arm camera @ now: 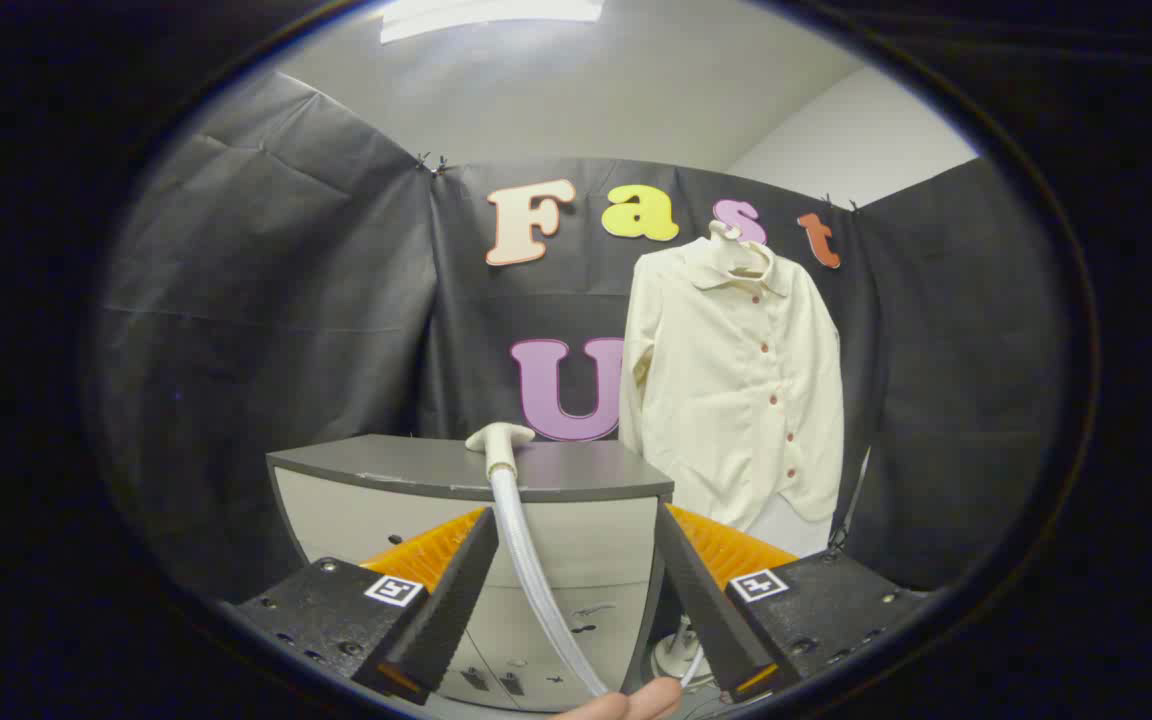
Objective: Iron the clothes twice with a garment steamer, once on the left side and once on the right side.
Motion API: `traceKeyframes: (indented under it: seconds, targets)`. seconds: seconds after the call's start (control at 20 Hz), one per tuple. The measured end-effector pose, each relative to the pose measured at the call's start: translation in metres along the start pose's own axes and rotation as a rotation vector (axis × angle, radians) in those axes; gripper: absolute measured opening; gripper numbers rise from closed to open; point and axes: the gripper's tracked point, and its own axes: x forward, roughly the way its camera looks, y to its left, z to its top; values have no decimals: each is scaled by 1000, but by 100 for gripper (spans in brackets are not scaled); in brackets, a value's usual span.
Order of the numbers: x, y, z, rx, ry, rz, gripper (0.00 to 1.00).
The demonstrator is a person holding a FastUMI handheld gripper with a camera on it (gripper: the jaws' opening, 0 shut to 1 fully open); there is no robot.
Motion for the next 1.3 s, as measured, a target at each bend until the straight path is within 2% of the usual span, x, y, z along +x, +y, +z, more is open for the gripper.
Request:
traceKeyframes:
  seconds: [0.85, 1.3]
  targets:
    - [16, 9, -10, -6, 58, 5, 96]
    - [71, 19, 20, 36, 68, 26, 96]
